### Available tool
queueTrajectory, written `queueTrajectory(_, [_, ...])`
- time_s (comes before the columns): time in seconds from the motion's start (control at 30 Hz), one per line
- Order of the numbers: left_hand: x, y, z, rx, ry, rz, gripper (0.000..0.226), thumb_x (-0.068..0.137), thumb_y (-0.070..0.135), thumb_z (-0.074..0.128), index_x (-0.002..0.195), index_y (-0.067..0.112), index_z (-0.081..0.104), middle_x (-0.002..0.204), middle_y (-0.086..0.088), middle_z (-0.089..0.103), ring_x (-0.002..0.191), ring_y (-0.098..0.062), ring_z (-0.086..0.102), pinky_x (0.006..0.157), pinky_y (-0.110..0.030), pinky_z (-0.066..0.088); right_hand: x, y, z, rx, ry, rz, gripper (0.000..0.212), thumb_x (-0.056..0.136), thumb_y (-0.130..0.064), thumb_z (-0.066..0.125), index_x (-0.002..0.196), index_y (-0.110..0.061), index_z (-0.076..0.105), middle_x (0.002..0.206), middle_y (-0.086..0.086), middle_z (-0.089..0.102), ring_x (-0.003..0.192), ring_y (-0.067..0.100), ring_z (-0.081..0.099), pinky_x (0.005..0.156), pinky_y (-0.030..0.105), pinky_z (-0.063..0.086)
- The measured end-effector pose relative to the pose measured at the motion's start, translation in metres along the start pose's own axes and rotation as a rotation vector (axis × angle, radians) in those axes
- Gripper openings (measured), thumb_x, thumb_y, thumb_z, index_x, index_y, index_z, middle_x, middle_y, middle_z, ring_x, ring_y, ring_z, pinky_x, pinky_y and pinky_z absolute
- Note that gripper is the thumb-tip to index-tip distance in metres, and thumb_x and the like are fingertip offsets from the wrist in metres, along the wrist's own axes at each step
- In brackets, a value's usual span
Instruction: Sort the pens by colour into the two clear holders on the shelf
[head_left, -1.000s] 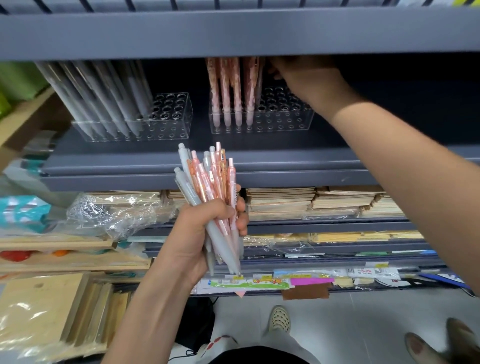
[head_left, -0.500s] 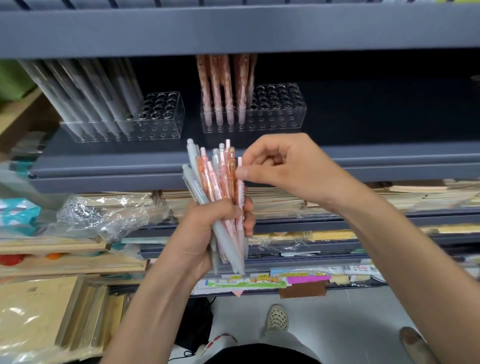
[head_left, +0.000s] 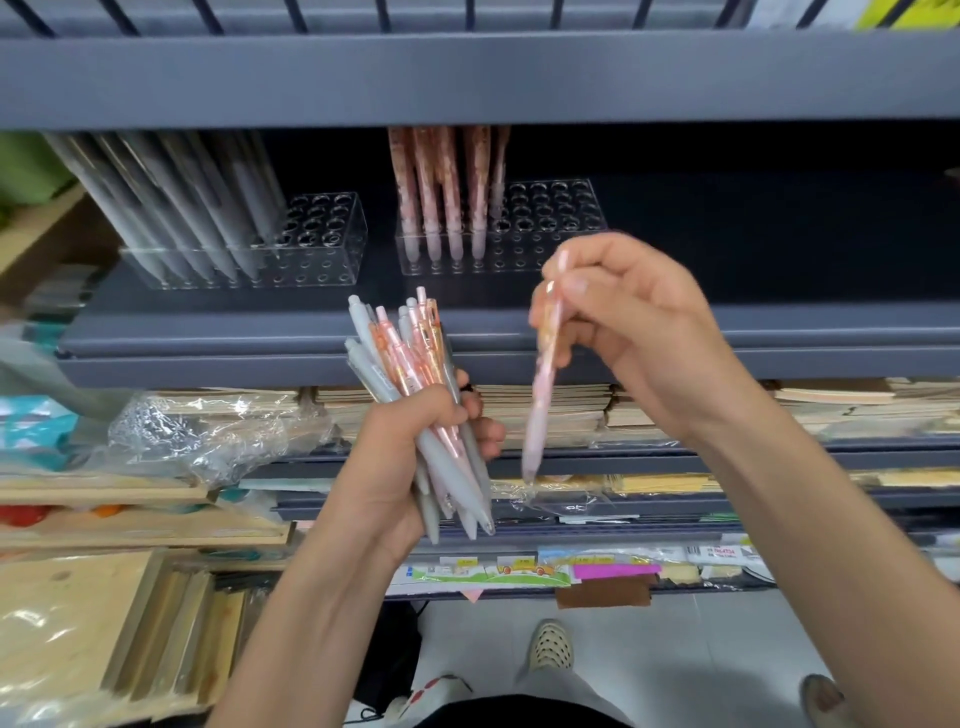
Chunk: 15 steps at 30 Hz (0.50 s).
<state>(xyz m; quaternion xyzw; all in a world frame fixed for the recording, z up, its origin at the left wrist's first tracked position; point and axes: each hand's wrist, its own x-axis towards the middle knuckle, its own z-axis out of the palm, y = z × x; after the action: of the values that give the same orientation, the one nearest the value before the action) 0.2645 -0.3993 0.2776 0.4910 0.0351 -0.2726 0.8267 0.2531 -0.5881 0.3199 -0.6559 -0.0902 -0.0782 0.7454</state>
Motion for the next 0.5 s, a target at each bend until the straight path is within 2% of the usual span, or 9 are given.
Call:
queueTrajectory(0.1, [-0.002,-0.004,0.001,0.023,-0.041,0.023,0.032,0.062,0.000,0.053,0.094,0.005,0.055,0.066,-0.005,0.052,0.054,-0.019,0.053,0.052,-0.028,0.051,0.012,-0.004,-0.008,0.080,0.192,-0.074,0.006,0.093,-0.007,0.048,0.095,-0.008,0.053,0.076,0.012,0.069,0.060,0.022,0.060,0.053,0.031,0.049])
queueTrajectory(0.27, [-0.003,-0.007,0.002,0.006,-0.108,0.017,0.034,0.063,-0.001,0.051,0.096,0.005,0.052,0.067,-0.005,0.046,0.052,-0.015,0.045,0.049,-0.027,0.046,0.043,-0.010,-0.025,0.013,0.556,-0.299,0.012,0.098,0.003,0.041,0.097,-0.007,0.048,0.085,0.019,0.063,0.065,0.028,0.064,0.065,0.038,0.054])
queueTrajectory(0.33, [-0.003,-0.007,0.001,0.010,-0.136,0.029,0.035,0.060,-0.001,0.054,0.094,0.006,0.054,0.066,-0.004,0.046,0.051,-0.016,0.045,0.050,-0.027,0.045,0.056,-0.012,-0.030,0.022,0.597,-0.352,0.009,0.096,0.005,0.040,0.099,-0.003,0.044,0.083,0.015,0.058,0.067,0.029,0.062,0.067,0.040,0.053])
queueTrajectory(0.4, [-0.003,-0.007,0.000,-0.007,-0.156,0.039,0.040,0.053,0.002,0.060,0.092,0.007,0.056,0.066,-0.004,0.047,0.052,-0.016,0.045,0.050,-0.028,0.045,0.067,-0.013,-0.032,0.099,0.583,-0.350,0.011,0.095,0.007,0.037,0.098,-0.002,0.043,0.079,0.013,0.055,0.063,0.027,0.061,0.063,0.037,0.052])
queueTrajectory(0.43, [-0.003,-0.007,0.000,-0.020,-0.160,0.044,0.041,0.051,0.005,0.062,0.091,0.008,0.057,0.066,-0.004,0.047,0.052,-0.016,0.044,0.050,-0.028,0.045,0.073,-0.013,-0.032,0.141,0.570,-0.331,0.013,0.096,0.008,0.034,0.096,-0.001,0.044,0.076,0.013,0.057,0.060,0.026,0.062,0.060,0.035,0.052])
queueTrajectory(0.5, [-0.002,-0.006,-0.001,-0.040,-0.155,0.052,0.042,0.049,0.008,0.063,0.090,0.008,0.058,0.066,-0.005,0.045,0.052,-0.017,0.043,0.050,-0.027,0.044,0.082,-0.011,-0.030,0.075,0.567,-0.297,0.023,0.095,0.012,0.034,0.088,-0.003,0.049,0.071,0.009,0.059,0.057,0.021,0.063,0.058,0.031,0.052])
